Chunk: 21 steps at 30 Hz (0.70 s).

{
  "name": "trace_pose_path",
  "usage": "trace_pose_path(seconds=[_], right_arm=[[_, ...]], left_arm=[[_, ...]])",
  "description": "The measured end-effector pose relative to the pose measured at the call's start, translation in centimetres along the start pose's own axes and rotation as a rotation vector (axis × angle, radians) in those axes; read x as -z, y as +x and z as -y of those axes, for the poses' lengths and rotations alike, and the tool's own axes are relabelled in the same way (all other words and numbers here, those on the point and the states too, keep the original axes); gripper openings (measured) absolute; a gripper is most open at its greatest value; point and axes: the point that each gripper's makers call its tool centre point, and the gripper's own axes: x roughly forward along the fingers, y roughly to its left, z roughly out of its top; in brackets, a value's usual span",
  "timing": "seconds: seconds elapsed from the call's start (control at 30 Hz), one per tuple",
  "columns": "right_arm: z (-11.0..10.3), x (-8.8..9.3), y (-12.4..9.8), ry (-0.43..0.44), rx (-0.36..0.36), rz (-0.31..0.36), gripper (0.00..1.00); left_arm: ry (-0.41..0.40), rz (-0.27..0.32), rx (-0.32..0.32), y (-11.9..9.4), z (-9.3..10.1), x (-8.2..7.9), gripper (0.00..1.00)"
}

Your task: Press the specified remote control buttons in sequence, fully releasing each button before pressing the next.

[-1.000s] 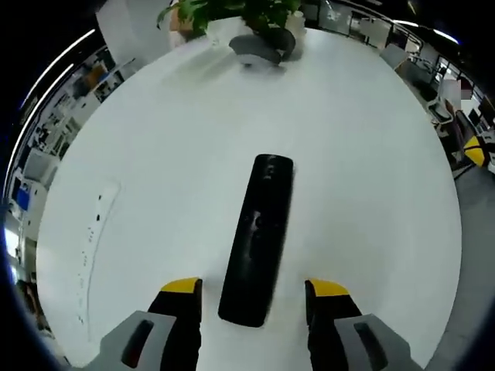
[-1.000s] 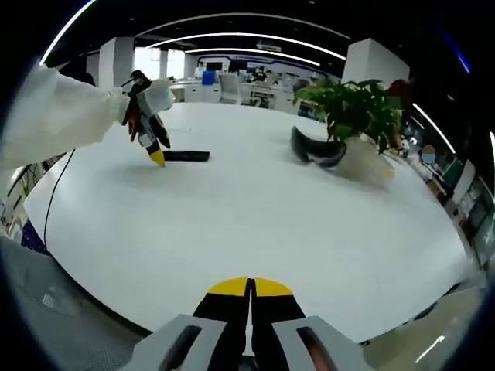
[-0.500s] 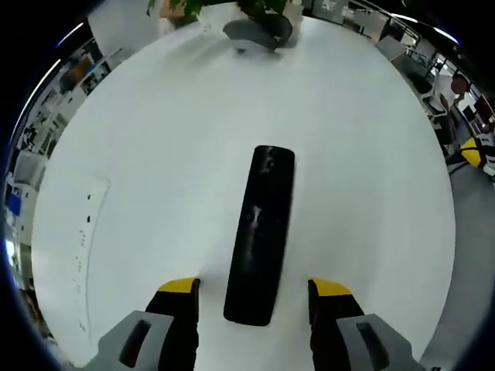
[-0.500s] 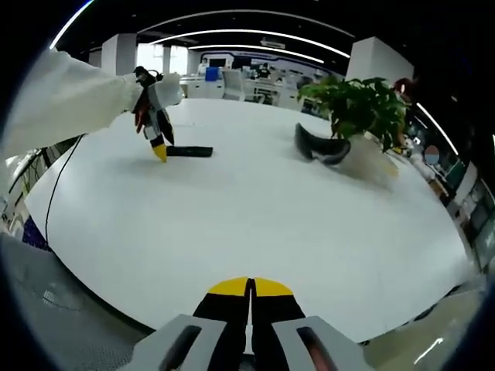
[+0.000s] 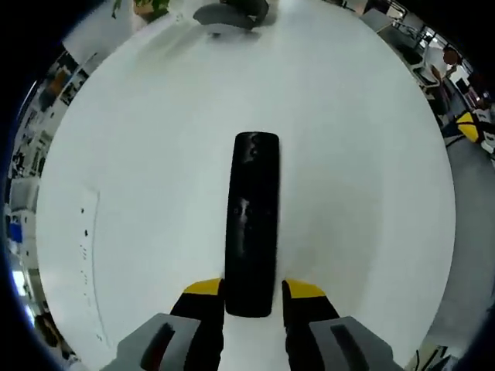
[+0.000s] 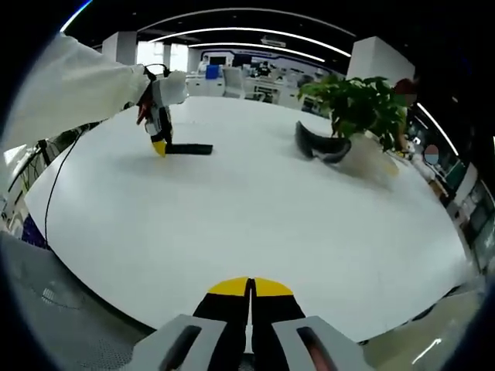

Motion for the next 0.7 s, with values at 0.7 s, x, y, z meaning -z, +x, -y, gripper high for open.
trace_pose_path(seconds=[0.7], right_arm=[[0.5,-0.3,-0.1,0.005,0.021,0.02,0.0]], left_arm=[[0.003,-0.04,-0.026,0.3,3.2,0.9,0.23]])
